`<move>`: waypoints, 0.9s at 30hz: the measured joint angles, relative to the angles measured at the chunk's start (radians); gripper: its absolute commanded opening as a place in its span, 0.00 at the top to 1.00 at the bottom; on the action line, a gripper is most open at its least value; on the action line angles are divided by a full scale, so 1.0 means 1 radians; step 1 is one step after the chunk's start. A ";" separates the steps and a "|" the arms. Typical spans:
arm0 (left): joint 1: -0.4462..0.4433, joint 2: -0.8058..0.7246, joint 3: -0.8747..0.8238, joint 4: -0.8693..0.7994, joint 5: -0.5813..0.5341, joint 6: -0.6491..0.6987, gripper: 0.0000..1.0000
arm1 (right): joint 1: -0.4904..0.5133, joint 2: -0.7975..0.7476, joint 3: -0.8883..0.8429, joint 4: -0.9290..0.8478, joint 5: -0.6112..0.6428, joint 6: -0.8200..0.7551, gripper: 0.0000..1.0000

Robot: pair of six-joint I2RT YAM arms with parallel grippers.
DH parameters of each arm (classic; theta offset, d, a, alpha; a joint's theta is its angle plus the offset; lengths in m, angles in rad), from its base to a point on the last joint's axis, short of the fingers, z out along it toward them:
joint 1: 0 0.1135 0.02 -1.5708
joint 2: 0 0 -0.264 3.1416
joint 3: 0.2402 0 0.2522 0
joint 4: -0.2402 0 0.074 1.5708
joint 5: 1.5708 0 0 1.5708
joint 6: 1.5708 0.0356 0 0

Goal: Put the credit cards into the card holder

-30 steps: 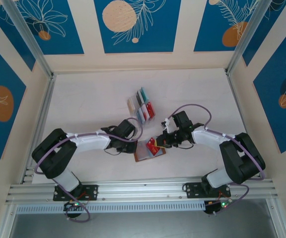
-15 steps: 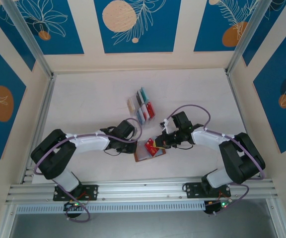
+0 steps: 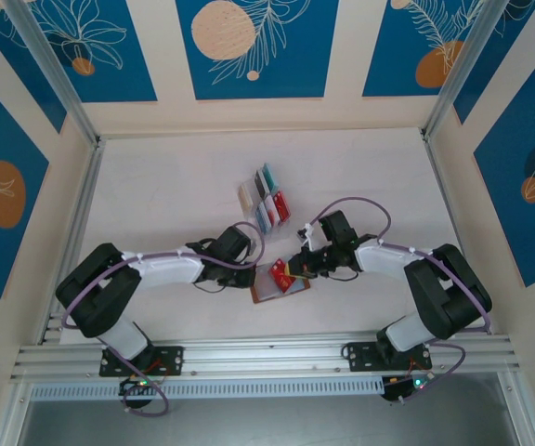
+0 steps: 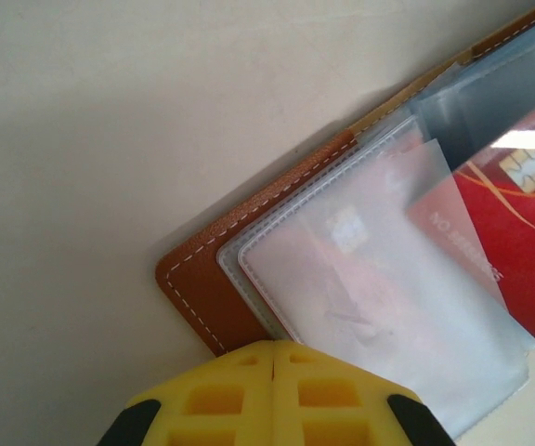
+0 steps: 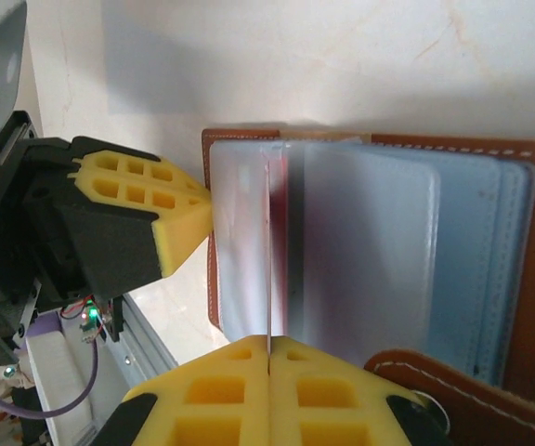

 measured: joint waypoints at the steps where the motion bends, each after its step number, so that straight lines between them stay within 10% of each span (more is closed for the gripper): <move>1: 0.000 0.000 -0.002 0.003 0.000 -0.001 0.97 | 0.002 0.004 -0.005 0.012 0.008 0.002 0.95; 27: -0.001 -0.020 -0.052 0.077 0.001 -0.032 0.97 | 0.081 0.058 -0.059 0.224 0.093 0.144 0.93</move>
